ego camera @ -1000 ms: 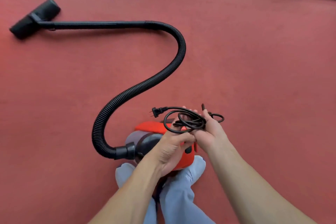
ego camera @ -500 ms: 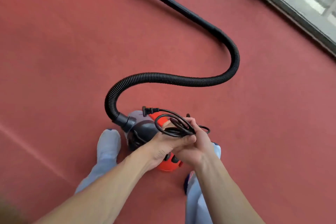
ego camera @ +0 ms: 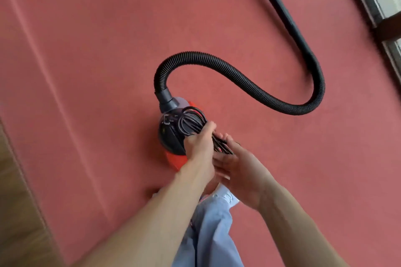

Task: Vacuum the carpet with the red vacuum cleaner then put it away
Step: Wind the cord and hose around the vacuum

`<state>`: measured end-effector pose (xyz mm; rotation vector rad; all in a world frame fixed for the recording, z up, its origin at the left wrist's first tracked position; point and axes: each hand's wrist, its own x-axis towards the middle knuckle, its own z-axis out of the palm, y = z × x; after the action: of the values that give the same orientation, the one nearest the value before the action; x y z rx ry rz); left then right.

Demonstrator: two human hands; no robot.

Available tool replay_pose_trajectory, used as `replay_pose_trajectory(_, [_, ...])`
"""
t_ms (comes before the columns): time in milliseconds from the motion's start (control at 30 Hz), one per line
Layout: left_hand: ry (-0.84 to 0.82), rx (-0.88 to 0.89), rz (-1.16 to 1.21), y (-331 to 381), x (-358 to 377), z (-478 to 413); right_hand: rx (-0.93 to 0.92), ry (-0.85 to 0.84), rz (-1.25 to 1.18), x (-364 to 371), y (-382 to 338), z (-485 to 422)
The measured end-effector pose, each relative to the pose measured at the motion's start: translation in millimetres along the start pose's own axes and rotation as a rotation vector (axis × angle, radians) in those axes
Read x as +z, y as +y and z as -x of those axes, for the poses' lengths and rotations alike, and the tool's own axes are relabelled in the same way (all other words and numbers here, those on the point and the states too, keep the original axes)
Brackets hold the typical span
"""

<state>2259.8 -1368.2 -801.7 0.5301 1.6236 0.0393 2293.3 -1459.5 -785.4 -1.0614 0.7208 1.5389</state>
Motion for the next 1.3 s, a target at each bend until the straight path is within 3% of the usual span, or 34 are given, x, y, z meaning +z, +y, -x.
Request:
replay_pose_trajectory(233, [0.224,-0.003,0.110,-17.5,-56.2,-13.1,0.078,0.086,0.534,21.2,5.6,14.2])
replay_pose_trajectory(367, [0.365,-0.018,0.086,-24.5,-81.6,-28.6,-0.060,0.200,0.736,34.3,-15.2,11.7])
replay_pose_trajectory(500, [0.323,-0.046,0.042,-20.3,-71.8,-41.9,-0.217,0.374,0.777,33.0,-27.9,-25.3])
replay_pose_trajectory(567, [0.368,-0.037,-0.083,-22.8,-60.1,-48.7,-0.270,0.486,0.863,19.9,-23.6,-55.2])
replay_pose_trajectory(733, [0.557,0.128,-0.608,-7.7,-40.2,-58.0,-0.379,0.634,1.368,-3.4,-45.6,-98.4])
replay_pose_trajectory(867, [0.605,0.255,-0.782,-6.2,-39.9,-63.3,-0.557,0.698,1.560,-21.5,-100.4,-109.7])
replay_pose_trajectory(967, [0.615,0.328,-0.860,-11.8,-42.7,-65.8,-0.535,0.827,1.589,-39.7,-132.9,-115.8])
replay_pose_trajectory(1067, [0.597,0.347,-0.848,-14.8,-42.0,-67.7,-0.363,0.798,1.679,-55.9,-144.6,-124.7])
replay_pose_trajectory(1200, [0.489,0.162,-0.563,-10.4,-45.6,-76.9,-0.148,0.778,1.847,-67.9,-151.4,-133.5])
replay_pose_trajectory(1300, [0.341,0.047,-0.380,-8.5,-55.1,-82.2,-0.080,0.690,1.771,-74.1,-149.3,-131.6])
